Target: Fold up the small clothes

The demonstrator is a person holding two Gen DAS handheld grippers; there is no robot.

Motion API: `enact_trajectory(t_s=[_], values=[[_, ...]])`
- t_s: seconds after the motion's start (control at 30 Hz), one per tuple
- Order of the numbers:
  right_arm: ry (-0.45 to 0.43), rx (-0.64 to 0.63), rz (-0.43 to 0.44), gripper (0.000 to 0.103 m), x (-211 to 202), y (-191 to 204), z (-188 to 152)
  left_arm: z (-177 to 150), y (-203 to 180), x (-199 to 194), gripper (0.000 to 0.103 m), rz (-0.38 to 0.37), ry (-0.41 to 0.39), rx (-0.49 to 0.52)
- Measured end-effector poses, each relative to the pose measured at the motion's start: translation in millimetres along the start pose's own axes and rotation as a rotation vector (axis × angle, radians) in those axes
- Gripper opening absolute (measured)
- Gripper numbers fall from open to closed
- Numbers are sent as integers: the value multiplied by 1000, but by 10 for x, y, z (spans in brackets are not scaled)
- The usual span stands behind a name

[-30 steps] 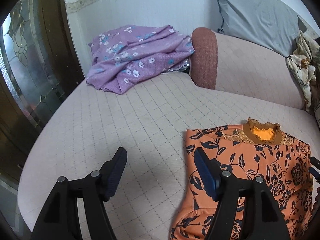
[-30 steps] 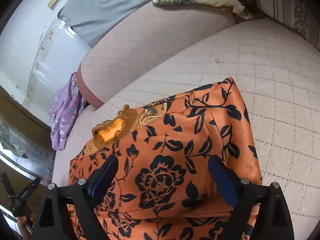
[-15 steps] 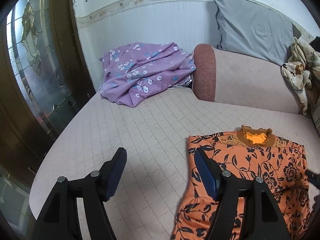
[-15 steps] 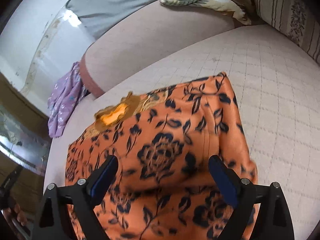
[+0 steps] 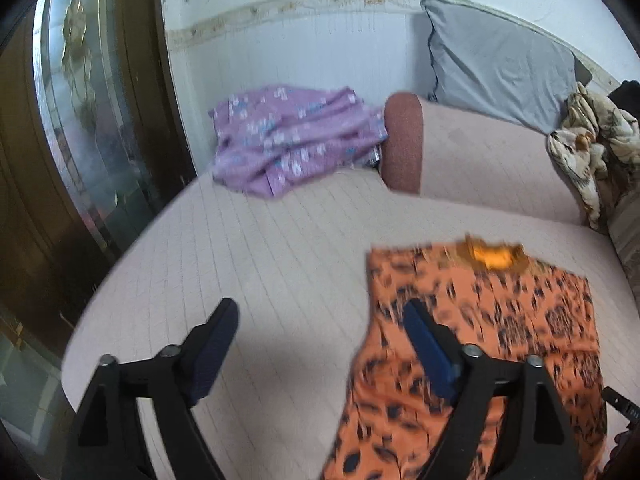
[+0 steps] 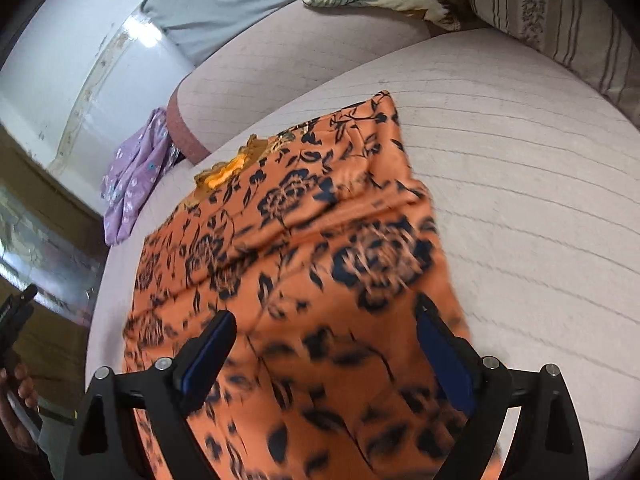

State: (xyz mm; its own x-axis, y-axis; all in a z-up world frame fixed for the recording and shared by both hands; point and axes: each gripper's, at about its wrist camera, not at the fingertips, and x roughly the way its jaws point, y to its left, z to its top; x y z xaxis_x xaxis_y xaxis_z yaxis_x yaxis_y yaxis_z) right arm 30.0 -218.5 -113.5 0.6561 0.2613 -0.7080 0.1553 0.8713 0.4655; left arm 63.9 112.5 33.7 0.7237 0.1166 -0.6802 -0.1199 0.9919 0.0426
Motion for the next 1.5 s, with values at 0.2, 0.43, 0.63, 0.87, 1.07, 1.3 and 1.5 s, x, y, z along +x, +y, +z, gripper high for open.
enact_trajectory(t_s=[0.2, 0.43, 0.63, 0.87, 1.07, 1.3, 1.5], values=[[66, -27, -62, 93, -452, -458, -377, -1072, 207, 210, 90, -86, 236, -37], [164, 61, 54, 93, -677, -931, -813, -1765, 363, 129, 90, -90, 363, -74], [235, 57, 125, 76, -579, -903, -1029, -2029, 455, 170, 90, -94, 448, -106], [239, 47, 113, 66, -576, -889, -1122, -2244, 417, 155, 89, -131, 496, -93], [244, 19, 102, 70, -551, -831, -1143, -2218, 666, -9, 64, -159, 464, -211], [242, 39, 111, 69, -545, -867, -1134, -1191, 1915, -1485, 85, -302, -63, -546], [216, 45, 113, 70, -564, -863, -1159, -1174, 2185, -1722, 100, -292, -129, -642]])
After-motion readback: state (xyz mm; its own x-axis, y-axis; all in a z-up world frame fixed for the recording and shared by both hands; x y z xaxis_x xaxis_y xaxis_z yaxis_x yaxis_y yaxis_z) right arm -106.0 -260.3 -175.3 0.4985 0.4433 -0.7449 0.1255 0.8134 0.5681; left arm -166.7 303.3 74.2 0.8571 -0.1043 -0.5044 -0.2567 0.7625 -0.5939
